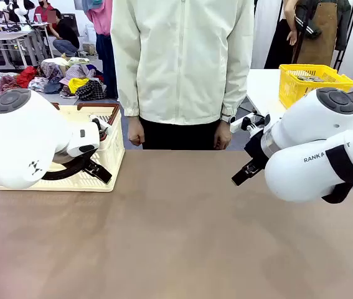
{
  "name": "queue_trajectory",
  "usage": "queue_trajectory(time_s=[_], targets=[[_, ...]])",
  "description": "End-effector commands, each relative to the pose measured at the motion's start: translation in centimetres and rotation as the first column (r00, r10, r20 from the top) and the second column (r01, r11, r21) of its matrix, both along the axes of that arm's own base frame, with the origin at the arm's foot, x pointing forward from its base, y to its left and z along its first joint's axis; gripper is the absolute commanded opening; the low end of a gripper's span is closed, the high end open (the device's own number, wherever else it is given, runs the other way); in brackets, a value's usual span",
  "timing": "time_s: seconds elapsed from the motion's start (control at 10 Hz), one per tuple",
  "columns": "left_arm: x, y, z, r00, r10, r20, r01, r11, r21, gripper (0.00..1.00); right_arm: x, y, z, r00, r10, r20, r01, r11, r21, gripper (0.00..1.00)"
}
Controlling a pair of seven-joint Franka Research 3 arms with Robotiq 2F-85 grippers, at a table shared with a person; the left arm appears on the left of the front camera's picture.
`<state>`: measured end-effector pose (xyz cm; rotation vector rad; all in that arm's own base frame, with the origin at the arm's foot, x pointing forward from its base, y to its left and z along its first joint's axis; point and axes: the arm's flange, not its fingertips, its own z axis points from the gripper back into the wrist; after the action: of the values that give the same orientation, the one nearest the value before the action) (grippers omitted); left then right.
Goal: Place the drinks into the Shopping basket.
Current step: Pick up one drink and place it into the Shopping basket.
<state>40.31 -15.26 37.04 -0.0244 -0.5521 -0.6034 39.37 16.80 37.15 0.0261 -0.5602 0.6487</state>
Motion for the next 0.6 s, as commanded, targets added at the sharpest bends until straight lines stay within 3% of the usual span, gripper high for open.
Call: queue_trajectory(time_s=[0.0, 0.5], targets=[[0.00, 0.00, 0.00, 1.000, 0.000, 0.000, 0.000, 1.000, 0.000, 1.00, 0.00, 0.00, 0.01, 1.000, 0.000, 0.000, 0.000, 1.000, 0.000, 1.00], [0.00, 0.00, 0.00, 1.000, 0.000, 0.000, 0.000, 1.000, 0.000, 1.00, 0.00, 0.00, 0.01, 1.000, 0.000, 0.000, 0.000, 1.000, 0.000, 1.00]])
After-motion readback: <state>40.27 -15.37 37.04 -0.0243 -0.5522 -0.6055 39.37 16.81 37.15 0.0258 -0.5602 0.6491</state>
